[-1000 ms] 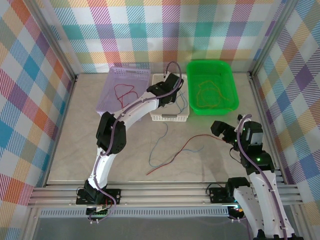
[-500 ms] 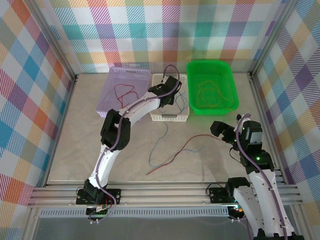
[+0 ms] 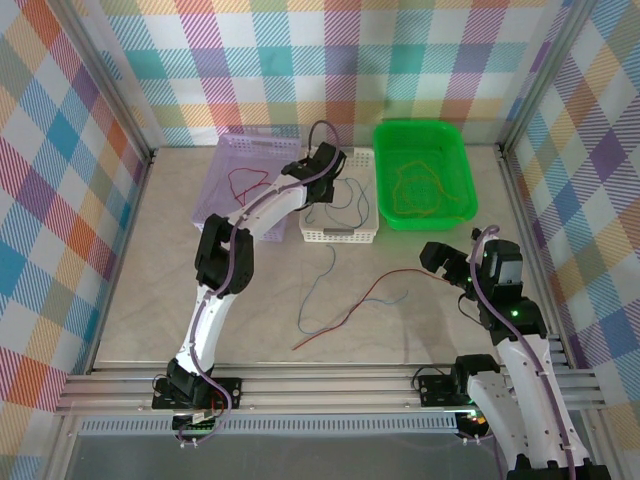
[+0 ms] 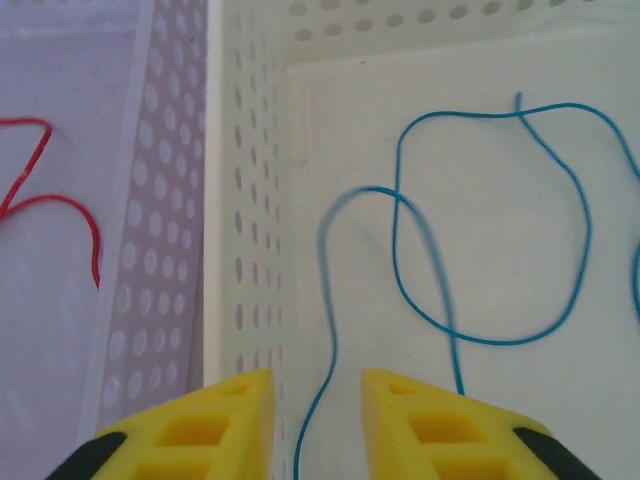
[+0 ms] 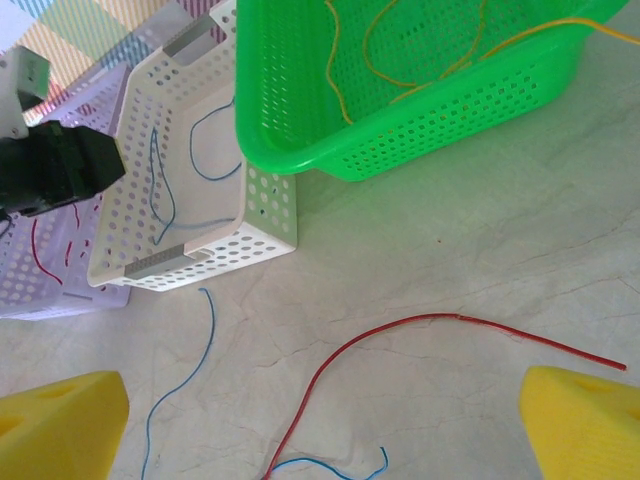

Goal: Untangle the cables

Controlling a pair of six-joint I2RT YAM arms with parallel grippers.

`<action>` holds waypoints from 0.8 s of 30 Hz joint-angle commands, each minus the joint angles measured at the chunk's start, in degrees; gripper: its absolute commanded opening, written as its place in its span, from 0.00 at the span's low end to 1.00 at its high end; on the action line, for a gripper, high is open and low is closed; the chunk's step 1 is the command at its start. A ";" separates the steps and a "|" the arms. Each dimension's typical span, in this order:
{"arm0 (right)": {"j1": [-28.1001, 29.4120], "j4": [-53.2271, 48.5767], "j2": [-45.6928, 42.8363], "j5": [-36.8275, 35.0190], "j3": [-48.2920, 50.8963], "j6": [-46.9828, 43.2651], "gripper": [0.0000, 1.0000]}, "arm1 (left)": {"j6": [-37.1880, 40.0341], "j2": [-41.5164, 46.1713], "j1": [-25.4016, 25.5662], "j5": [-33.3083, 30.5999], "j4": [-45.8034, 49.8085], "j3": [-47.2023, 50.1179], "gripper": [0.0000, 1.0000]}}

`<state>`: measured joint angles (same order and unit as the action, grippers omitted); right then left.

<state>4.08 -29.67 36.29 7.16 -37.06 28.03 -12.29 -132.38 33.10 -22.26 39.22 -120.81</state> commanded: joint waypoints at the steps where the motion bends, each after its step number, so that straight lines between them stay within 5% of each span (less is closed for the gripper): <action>1: -0.38 -0.72 1.21 -0.26 -0.22 -0.69 1.00 | 0.43 0.23 0.21 1.62 3.35 -4.83 0.37; 10: -0.45 -1.73 8.78 -5.07 -2.88 0.94 1.00 | 2.58 4.98 0.21 7.57 11.32 -14.07 0.65; 13: -0.94 -1.16 11.89 -7.37 -4.07 2.88 1.00 | 1.46 12.60 0.21 9.53 8.90 -7.38 0.78; 24: -10.59 5.65 21.65 -6.70 -7.25 13.50 1.00 | -3.92 40.08 0.56 8.66 2.88 23.12 1.00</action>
<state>-4.10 -27.40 56.01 0.03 -42.87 36.40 -14.81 -96.49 33.30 -12.75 44.07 -104.25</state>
